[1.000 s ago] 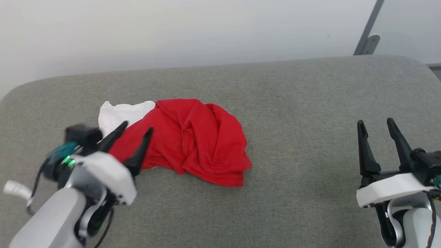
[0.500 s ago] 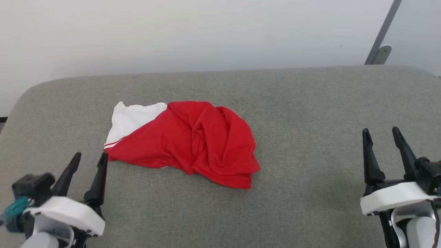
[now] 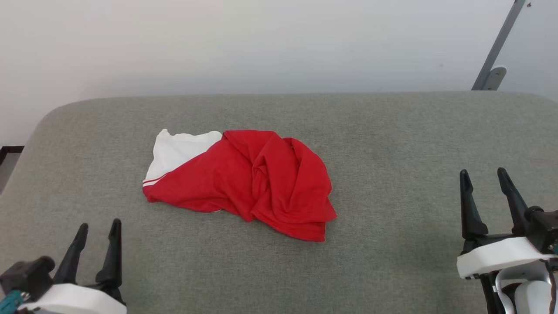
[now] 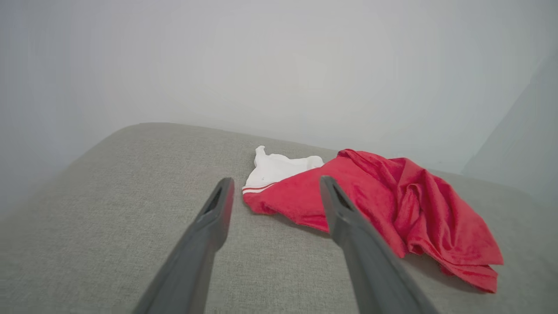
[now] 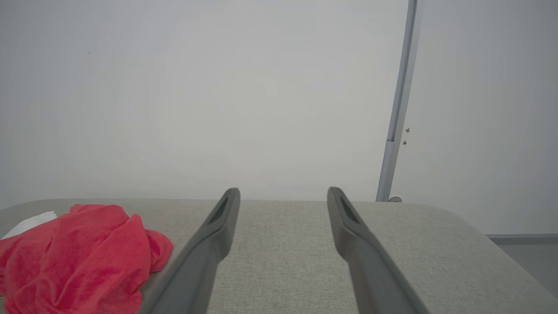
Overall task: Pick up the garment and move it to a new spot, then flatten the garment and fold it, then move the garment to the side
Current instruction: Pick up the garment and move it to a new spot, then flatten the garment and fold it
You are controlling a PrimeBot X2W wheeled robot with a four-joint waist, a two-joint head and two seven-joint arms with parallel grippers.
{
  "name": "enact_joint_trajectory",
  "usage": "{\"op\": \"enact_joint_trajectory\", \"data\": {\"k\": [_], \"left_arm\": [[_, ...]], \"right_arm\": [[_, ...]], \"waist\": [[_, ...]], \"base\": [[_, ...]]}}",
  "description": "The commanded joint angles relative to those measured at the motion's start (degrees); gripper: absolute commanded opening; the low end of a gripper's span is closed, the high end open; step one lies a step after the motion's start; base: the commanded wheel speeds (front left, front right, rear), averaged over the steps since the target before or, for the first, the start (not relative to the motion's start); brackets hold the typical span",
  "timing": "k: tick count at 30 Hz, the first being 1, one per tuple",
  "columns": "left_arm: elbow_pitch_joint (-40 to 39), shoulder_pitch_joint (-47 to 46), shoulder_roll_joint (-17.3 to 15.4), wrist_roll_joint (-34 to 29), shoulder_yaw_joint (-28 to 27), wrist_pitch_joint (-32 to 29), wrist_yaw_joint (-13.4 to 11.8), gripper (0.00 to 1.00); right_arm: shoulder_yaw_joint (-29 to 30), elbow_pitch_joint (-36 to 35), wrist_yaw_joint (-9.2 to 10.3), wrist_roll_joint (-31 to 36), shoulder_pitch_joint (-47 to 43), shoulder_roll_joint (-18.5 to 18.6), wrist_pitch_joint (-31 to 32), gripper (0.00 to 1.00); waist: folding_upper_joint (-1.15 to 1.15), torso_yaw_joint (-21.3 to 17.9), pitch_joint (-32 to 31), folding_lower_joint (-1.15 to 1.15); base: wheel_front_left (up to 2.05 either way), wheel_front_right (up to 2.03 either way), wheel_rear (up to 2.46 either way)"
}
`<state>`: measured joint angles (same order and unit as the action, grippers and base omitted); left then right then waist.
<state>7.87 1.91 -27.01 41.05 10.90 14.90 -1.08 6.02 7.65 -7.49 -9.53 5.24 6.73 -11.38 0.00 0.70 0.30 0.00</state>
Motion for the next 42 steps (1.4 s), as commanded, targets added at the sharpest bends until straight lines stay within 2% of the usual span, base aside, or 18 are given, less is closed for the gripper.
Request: {"op": "enact_joint_trajectory", "data": {"k": [1,8,13,21,29,42], "left_arm": [[0.2,0.9,0.5,-1.3,-1.0,0.4,0.7,1.00],[1.4,2.8,5.3,-5.1,-6.5,0.4,4.8,1.00],[2.5,3.4,8.2,-7.4,-9.2,0.4,6.8,1.00],[4.0,3.8,11.3,-9.4,-10.9,0.4,8.2,1.00],[4.7,3.9,12.1,-10.2,-11.0,0.4,8.5,1.00],[3.6,4.2,11.4,-11.3,-10.7,0.4,8.5,1.00]], "right_arm": [[0.2,-0.2,0.00,0.2,-0.6,-0.3,-0.2,1.00],[0.3,-0.4,0.00,0.3,-1.0,-0.5,0.0,1.00],[0.1,-0.1,0.00,0.3,-1.0,-0.5,0.0,1.00],[0.1,0.1,0.00,0.1,-0.9,-0.3,0.0,1.00],[0.2,0.2,0.00,0.2,-1.2,-0.2,-0.1,1.00],[0.3,1.2,0.00,0.4,-2.2,-0.5,-1.1,1.00]], "waist": [[0.00,0.1,-0.1,0.00],[0.00,0.9,-0.3,0.00],[0.00,1.1,-0.4,0.00],[0.00,1.3,-0.7,0.00],[0.00,1.3,-0.8,0.00],[0.00,1.0,-0.7,0.00]], "base": [[0.00,0.00,0.00],[0.00,0.00,0.00],[0.00,0.00,0.00],[0.00,0.00,0.00],[0.00,0.00,0.00],[0.00,0.00,0.00]]}}
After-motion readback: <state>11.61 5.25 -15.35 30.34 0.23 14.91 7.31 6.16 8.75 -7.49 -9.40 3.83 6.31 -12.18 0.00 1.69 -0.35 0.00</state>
